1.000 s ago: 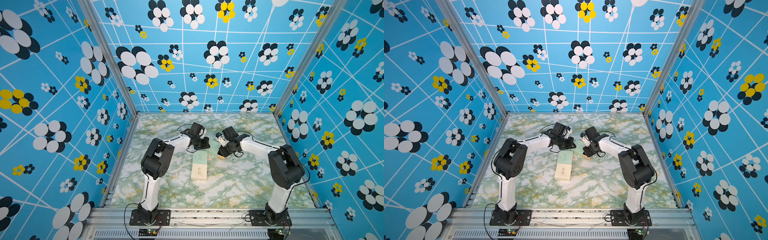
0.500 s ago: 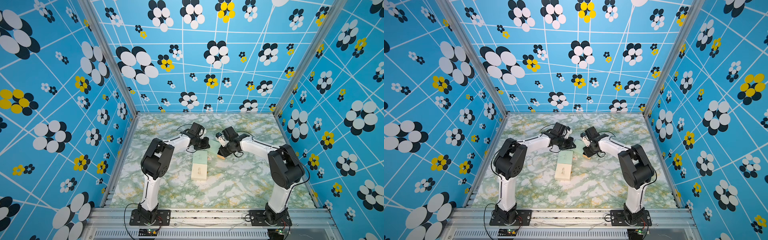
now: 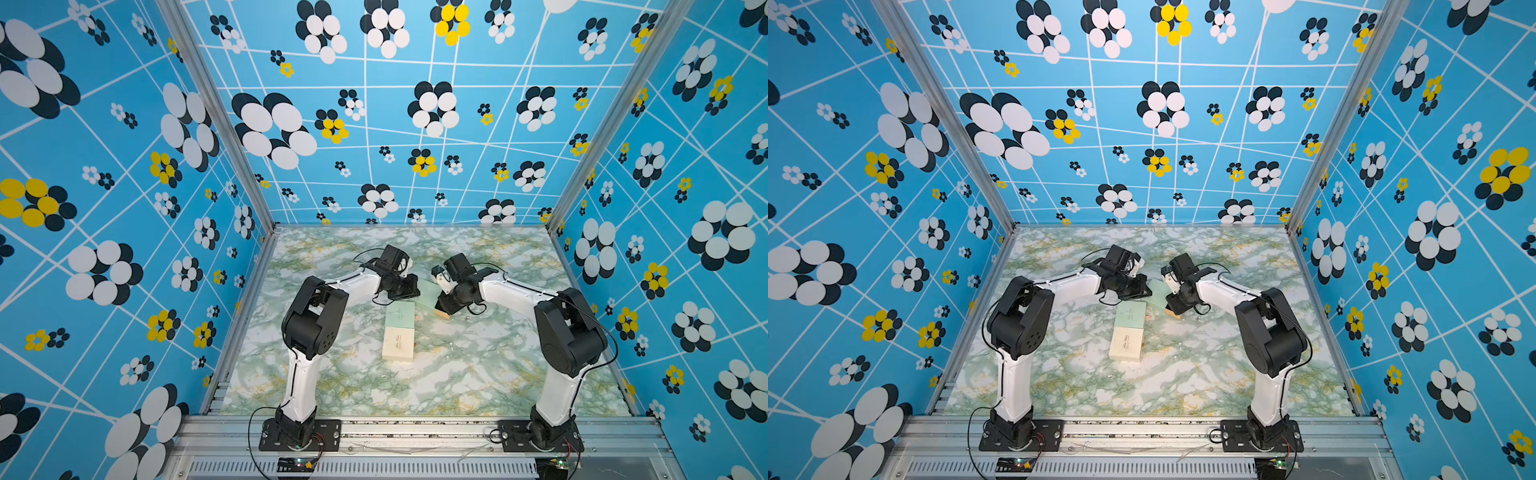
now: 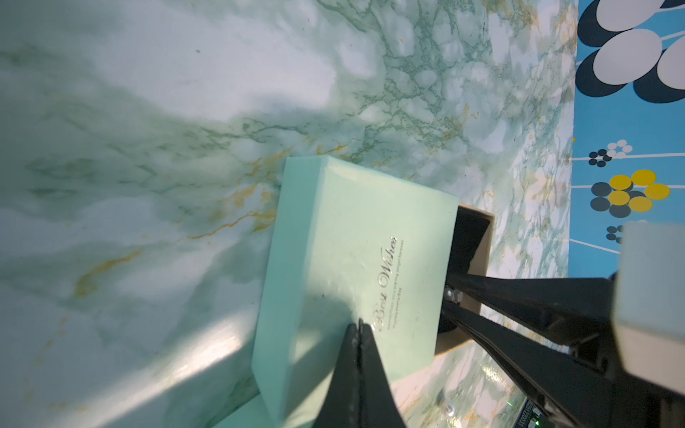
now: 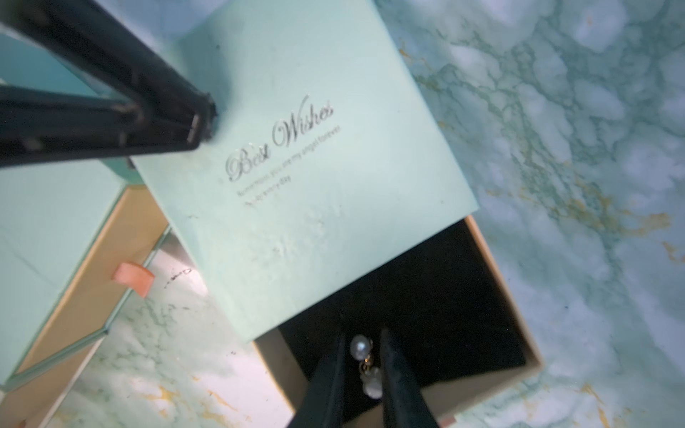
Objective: Take out the earrings from the drawer-style jewelry box
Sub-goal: Pick up the earring from the drawer.
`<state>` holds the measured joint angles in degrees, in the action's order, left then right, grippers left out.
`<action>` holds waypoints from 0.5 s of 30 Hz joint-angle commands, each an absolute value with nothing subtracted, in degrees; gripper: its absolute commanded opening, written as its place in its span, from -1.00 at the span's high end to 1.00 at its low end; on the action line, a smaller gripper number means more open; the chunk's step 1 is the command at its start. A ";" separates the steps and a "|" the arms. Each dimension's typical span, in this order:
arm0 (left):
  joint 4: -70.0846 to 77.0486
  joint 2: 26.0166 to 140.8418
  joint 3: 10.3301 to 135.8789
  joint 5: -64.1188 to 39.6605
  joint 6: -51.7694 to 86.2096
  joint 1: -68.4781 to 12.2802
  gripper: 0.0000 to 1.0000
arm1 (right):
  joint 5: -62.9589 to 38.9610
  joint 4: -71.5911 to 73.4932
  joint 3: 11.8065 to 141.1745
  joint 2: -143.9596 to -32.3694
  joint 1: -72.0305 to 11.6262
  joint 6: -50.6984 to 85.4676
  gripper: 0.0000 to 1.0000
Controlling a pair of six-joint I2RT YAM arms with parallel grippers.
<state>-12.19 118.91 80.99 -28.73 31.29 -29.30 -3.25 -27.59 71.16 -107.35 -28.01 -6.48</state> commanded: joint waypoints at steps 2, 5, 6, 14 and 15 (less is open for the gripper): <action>-16.41 118.51 79.30 -26.62 30.35 -28.59 1.00 | -2.49 -29.60 72.51 -108.61 -28.48 -6.49 0.69; -16.44 118.39 79.33 -26.62 30.30 -28.57 1.00 | -2.63 -29.40 72.52 -108.55 -28.49 -6.25 0.77; -16.44 118.39 79.35 -26.63 30.30 -28.57 1.00 | -2.71 -29.34 72.59 -108.54 -28.41 -6.21 0.79; -16.44 118.39 79.19 -26.64 30.21 -28.57 1.00 | -3.19 -28.51 72.53 -108.14 -28.49 -5.65 0.94; -16.44 118.39 79.19 -26.63 30.22 -28.60 1.00 | -3.28 -28.45 72.51 -108.02 -28.47 -5.54 0.96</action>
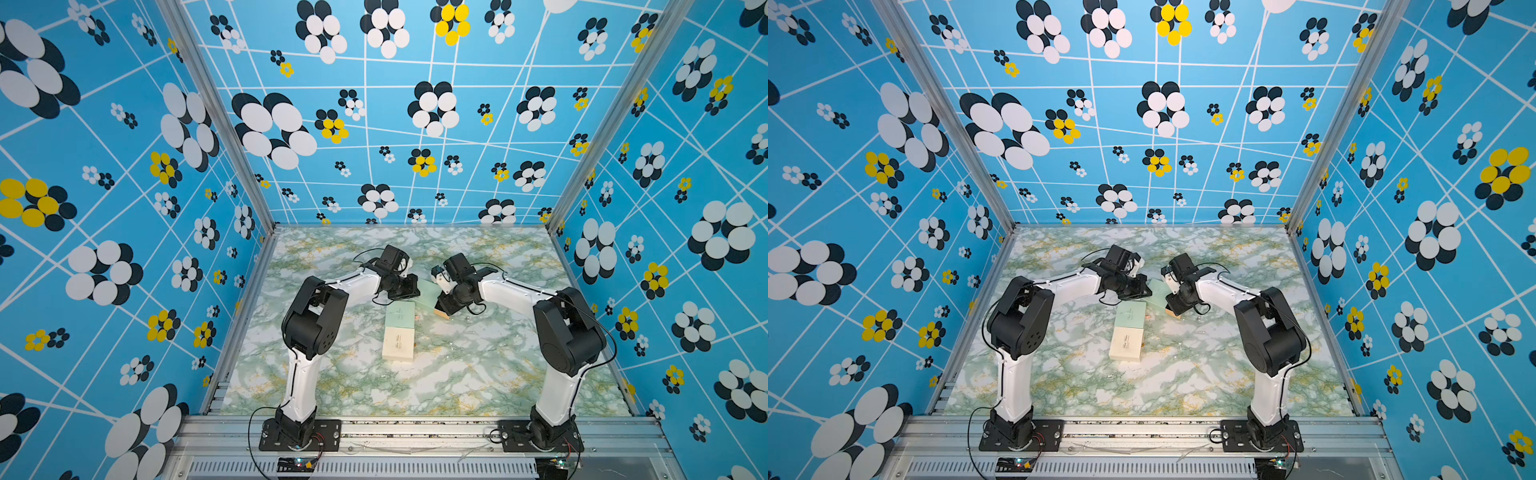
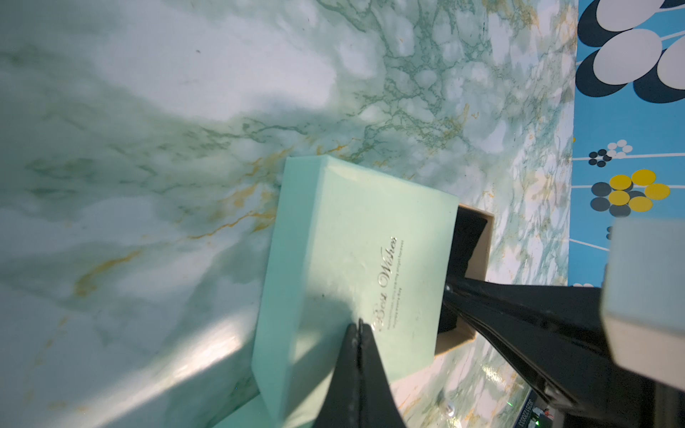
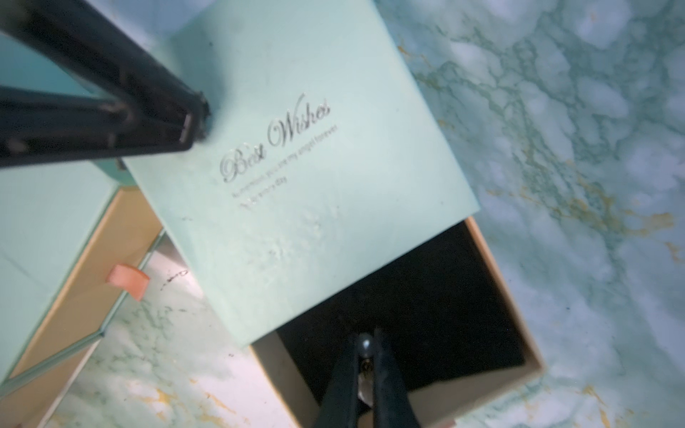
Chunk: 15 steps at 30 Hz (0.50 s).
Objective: Take out the earrings from the drawer-style jewelry box
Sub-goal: Pick up the earring from the drawer.
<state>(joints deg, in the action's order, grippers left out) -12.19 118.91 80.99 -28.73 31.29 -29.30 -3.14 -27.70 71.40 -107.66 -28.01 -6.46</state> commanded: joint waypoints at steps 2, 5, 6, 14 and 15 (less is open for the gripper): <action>-16.39 118.39 79.11 -26.67 30.22 -28.48 1.00 | -3.35 -28.38 72.34 -108.00 -28.47 -5.46 0.98; -16.26 118.40 79.01 -26.71 30.21 -28.48 1.00 | -3.34 -27.97 72.05 -107.68 -28.45 -5.06 1.00; -16.26 118.38 78.93 -26.72 30.19 -28.48 1.00 | -3.46 -27.73 71.90 -107.56 -28.48 -4.84 1.00; -15.91 118.28 78.46 -26.81 30.33 -28.28 1.00 | -4.05 -26.37 70.84 -106.26 -28.48 -3.87 1.00; -15.82 118.26 78.40 -26.81 30.37 -28.30 1.00 | -4.10 -26.37 70.84 -106.17 -28.43 -3.82 1.00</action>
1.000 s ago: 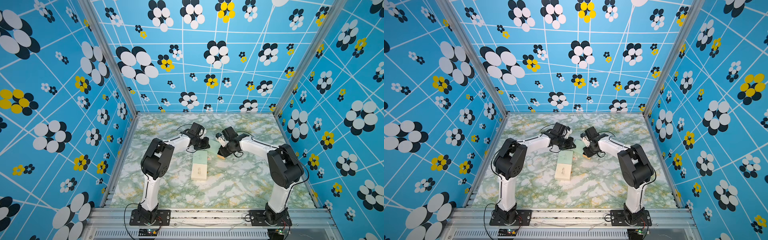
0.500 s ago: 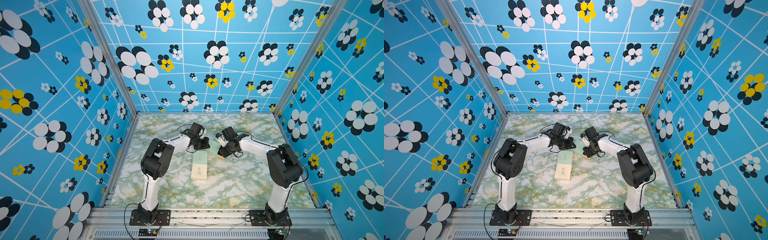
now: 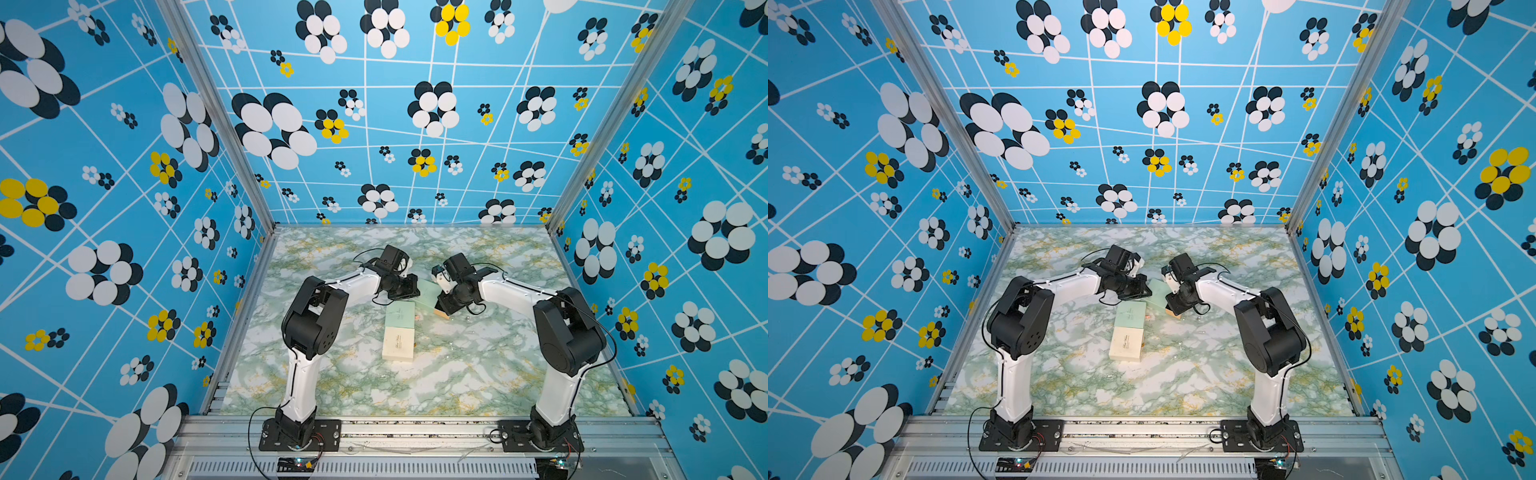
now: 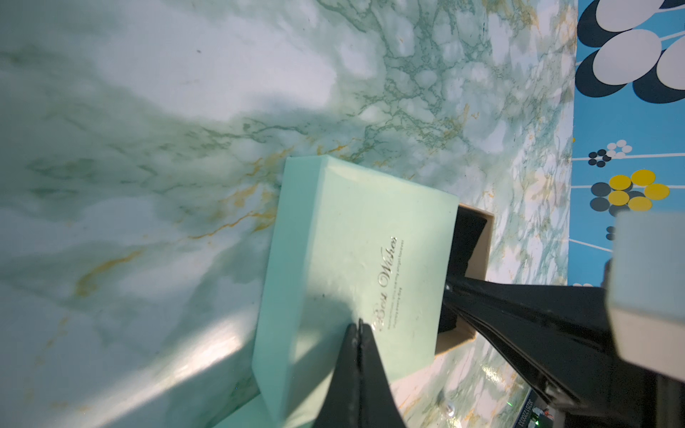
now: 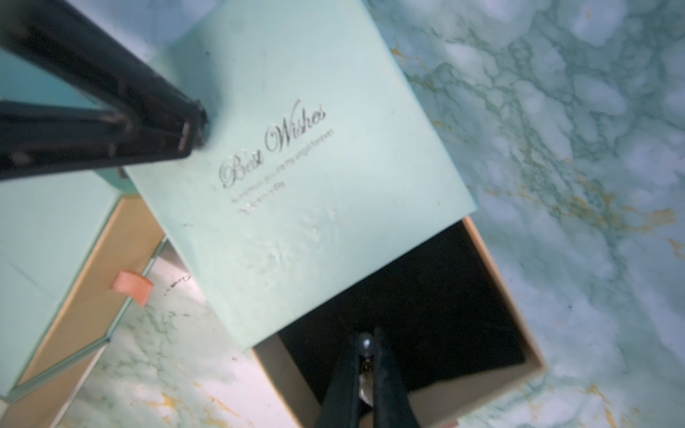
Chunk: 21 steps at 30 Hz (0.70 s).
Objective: Take out the earrings from the drawer-style jewelry box
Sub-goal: Pick up the earring from the drawer.
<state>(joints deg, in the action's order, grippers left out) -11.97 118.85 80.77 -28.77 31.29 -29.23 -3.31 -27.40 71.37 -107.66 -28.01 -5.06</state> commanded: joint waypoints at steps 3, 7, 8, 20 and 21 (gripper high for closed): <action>-15.82 118.30 78.40 -26.81 30.33 -28.30 1.00 | -4.06 -26.32 70.61 -106.03 -28.39 -3.61 1.00; -15.82 118.34 78.31 -26.81 30.33 -28.26 1.00 | -4.21 -25.68 69.77 -105.44 -28.21 -3.14 1.00; -15.82 118.32 78.31 -26.81 30.34 -28.15 1.00 | -4.37 -25.50 69.57 -105.24 -28.07 -3.07 1.00; -15.91 118.30 78.31 -26.72 30.41 -28.19 1.00 | -6.65 -23.46 67.59 -103.31 -26.89 -1.67 1.00; -15.91 118.32 78.31 -26.72 30.43 -28.21 1.00 | -6.77 -23.47 67.54 -103.30 -26.80 -1.60 1.00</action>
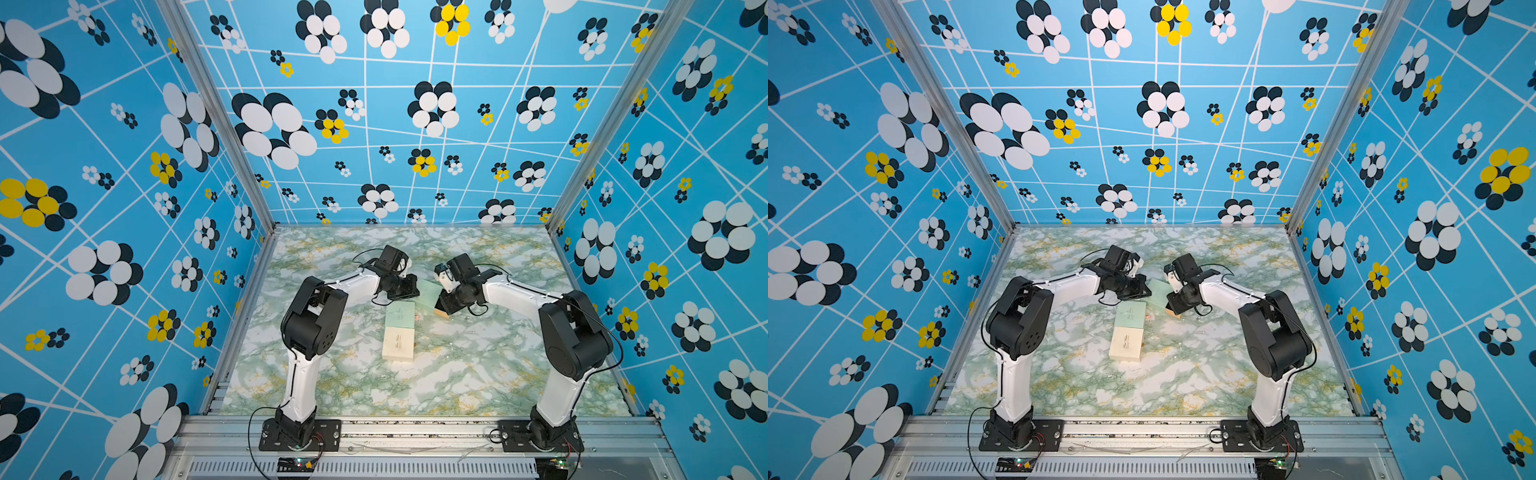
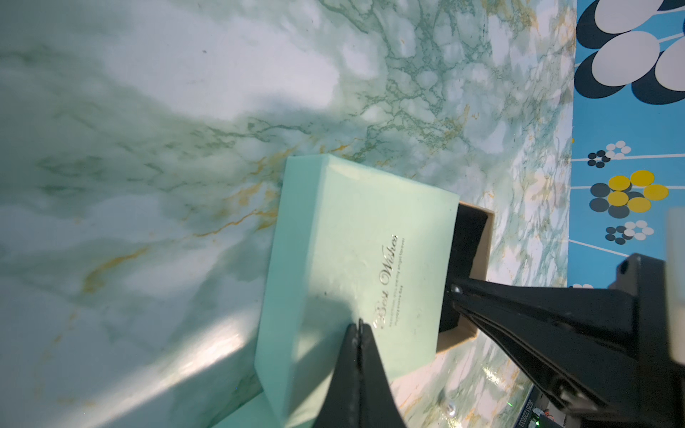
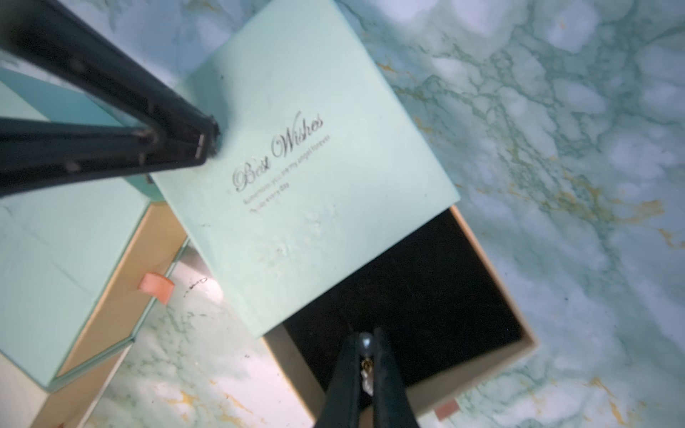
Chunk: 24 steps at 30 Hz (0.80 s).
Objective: Take out the earrings from the drawer-style jewelry box
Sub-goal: Pick up the earring from the drawer.
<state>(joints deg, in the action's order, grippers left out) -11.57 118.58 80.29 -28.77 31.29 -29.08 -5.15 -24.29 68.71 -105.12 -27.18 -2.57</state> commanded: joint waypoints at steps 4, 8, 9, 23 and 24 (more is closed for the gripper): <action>-15.91 118.23 78.25 -26.71 30.45 -28.17 1.00 | -7.27 -23.12 67.54 -103.39 -26.60 -1.29 1.00; -15.91 118.14 78.15 -26.62 30.41 -28.20 1.00 | -7.73 -22.84 67.49 -103.26 -26.41 -0.98 1.00; -15.97 118.20 78.14 -26.62 30.48 -28.22 1.00 | -7.89 -22.85 67.35 -103.26 -26.37 -0.89 1.00; -15.92 118.16 78.05 -26.63 30.41 -28.17 1.00 | -7.99 -22.06 65.76 -101.57 -25.25 -0.08 1.00; -15.91 118.13 78.06 -26.63 30.49 -28.20 1.00 | -7.91 -22.05 65.58 -101.41 -25.14 -0.04 1.00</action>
<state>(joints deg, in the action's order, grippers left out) -11.57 118.37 79.96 -28.77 31.29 -28.97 -7.44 -22.04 66.54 -103.44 -25.71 -0.80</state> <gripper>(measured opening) 0.042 0.074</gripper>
